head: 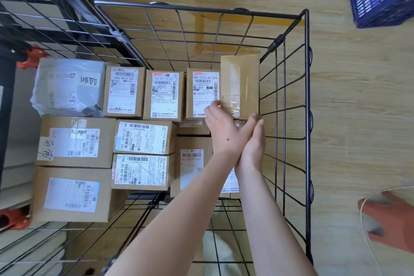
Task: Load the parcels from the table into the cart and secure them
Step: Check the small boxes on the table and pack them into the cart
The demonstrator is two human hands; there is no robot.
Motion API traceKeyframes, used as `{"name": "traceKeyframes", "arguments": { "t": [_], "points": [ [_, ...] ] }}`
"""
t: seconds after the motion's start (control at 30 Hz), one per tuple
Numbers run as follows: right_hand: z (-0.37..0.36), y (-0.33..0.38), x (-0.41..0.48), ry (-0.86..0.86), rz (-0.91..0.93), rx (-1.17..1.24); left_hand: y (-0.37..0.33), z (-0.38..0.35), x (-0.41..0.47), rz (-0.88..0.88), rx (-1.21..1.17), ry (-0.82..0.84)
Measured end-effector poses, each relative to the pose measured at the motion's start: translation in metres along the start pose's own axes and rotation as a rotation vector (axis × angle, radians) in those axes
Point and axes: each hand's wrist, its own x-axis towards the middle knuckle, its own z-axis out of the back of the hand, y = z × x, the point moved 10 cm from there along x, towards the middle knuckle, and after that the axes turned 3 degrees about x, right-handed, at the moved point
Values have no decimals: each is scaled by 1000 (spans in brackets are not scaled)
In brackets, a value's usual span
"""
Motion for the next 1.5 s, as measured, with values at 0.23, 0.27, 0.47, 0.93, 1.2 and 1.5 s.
{"name": "traceKeyframes", "arguments": {
  "t": [0.23,0.27,0.47,0.93,1.2,1.5],
  "points": [
    [-6,20,5,11,85,-125,16,-25,3,80,-3,253],
    [-6,21,9,-2,80,-137,20,-26,4,97,0,283],
    [-4,29,21,-134,63,-279,30,-23,17,74,126,312],
    [-9,17,29,-204,86,-448,45,-6,47,253,83,270],
    [-12,35,5,-107,189,-562,35,1,40,193,-18,285],
    [-13,46,-88,127,579,-603,101,36,-22,428,-652,308]
  ]
}}
